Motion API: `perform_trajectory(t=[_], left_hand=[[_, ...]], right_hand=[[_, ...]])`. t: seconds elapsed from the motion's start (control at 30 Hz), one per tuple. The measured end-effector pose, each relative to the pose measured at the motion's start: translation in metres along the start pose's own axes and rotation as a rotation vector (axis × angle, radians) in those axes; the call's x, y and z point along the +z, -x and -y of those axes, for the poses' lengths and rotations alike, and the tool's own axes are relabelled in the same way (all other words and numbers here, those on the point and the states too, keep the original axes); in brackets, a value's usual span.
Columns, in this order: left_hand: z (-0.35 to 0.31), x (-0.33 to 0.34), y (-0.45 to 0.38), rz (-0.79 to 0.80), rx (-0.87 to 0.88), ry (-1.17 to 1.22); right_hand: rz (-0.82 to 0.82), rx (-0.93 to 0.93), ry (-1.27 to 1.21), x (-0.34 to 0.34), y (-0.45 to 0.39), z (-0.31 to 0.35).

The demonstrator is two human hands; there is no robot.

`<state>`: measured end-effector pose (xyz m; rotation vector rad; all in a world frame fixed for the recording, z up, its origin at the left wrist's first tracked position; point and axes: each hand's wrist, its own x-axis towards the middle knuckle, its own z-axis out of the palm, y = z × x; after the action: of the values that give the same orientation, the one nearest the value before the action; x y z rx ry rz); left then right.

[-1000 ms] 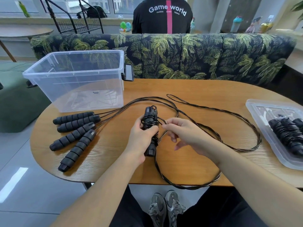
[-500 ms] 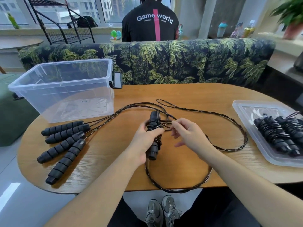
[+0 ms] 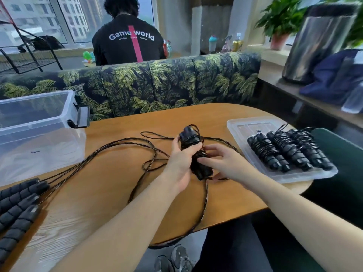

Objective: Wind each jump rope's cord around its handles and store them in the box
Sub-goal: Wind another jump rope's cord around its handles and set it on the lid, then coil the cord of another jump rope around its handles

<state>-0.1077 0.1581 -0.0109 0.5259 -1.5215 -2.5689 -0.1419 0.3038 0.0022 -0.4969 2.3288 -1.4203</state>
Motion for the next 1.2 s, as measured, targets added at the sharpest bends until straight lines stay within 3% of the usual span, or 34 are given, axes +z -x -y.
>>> perform_trajectory(t=[0.13, 0.23, 0.3, 0.47, 0.73, 0.93, 1.1, 1.2], left_hand=[[0.014, 0.035, -0.022, 0.041, -0.018, 0.010], [0.022, 0.060, -0.038, 0.070, -0.100, -0.013], [0.023, 0.077, -0.044, 0.134, -0.180, -0.097], [0.029, 0.102, -0.076, 0.160, -0.244, -0.226], [0.038, 0.137, -0.168, -0.001, -0.226, -0.288], [0.050, 0.143, -0.204, 0.034, -0.172, -0.389], [0.049, 0.132, -0.201, 0.081, -0.037, -0.753], [0.047, 0.126, -0.193, 0.134, -0.041, -0.776]], right_hand=[[-0.138, 0.019, -0.132, -0.049, -0.003, -0.021], [-0.225, 0.042, -0.359, -0.079, -0.009, -0.033], [-0.257, 0.060, -0.370, -0.095, -0.016, -0.043], [-0.294, 0.047, -0.022, -0.121, -0.035, -0.056], [-0.261, 0.017, 0.421, -0.133, -0.064, -0.050], [-0.205, 0.051, 0.477, -0.128, -0.072, -0.053], [-0.172, 0.033, 0.514, -0.118, -0.073, -0.052], [-0.189, 0.047, 0.517, -0.111, -0.071, -0.051]])
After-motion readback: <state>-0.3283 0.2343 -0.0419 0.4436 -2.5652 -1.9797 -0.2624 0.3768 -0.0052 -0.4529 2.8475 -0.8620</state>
